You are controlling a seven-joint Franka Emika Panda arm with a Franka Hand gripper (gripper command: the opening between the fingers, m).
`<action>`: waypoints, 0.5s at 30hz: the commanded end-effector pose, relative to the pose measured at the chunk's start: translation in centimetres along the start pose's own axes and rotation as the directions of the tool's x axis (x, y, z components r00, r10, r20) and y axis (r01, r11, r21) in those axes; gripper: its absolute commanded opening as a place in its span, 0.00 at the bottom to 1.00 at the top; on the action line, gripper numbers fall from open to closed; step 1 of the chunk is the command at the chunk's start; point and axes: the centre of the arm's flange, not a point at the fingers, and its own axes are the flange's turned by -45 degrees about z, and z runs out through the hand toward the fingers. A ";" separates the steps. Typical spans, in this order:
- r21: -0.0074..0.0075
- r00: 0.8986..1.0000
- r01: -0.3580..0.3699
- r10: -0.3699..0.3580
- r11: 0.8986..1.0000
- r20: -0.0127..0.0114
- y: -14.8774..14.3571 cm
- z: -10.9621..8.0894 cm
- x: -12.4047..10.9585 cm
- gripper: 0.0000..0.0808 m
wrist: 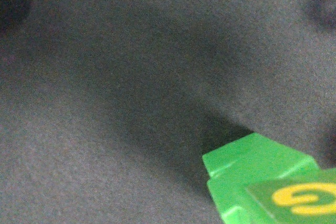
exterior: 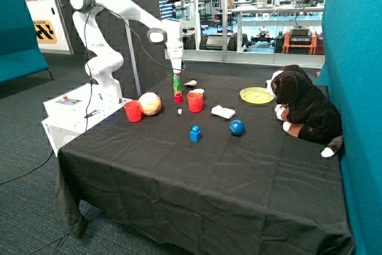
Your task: Stack green blocks
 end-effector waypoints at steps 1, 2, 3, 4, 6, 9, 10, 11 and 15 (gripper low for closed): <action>0.000 1.000 -0.002 0.002 1.000 0.007 0.4 -0.6 0.0 1.00; 0.000 1.000 0.000 0.000 1.000 0.007 0.4 -0.8 0.0 1.00; 0.000 1.000 0.003 -0.003 1.000 0.007 0.5 -1.0 0.0 1.00; 0.000 1.000 0.004 -0.004 1.000 0.007 0.6 -1.3 -0.1 1.00; 0.000 1.000 -0.001 0.001 1.000 0.007 0.9 -1.7 -0.4 1.00; 0.000 1.000 -0.022 0.022 1.000 0.007 1.6 -2.1 -1.3 1.00; 0.000 1.000 -0.029 0.029 1.000 0.007 1.9 -2.2 -1.6 1.00; 0.000 0.999 -0.035 0.035 0.999 0.007 2.1 -2.3 -1.9 1.00; 0.000 0.998 -0.062 0.062 0.998 0.007 2.8 -2.6 -3.1 0.97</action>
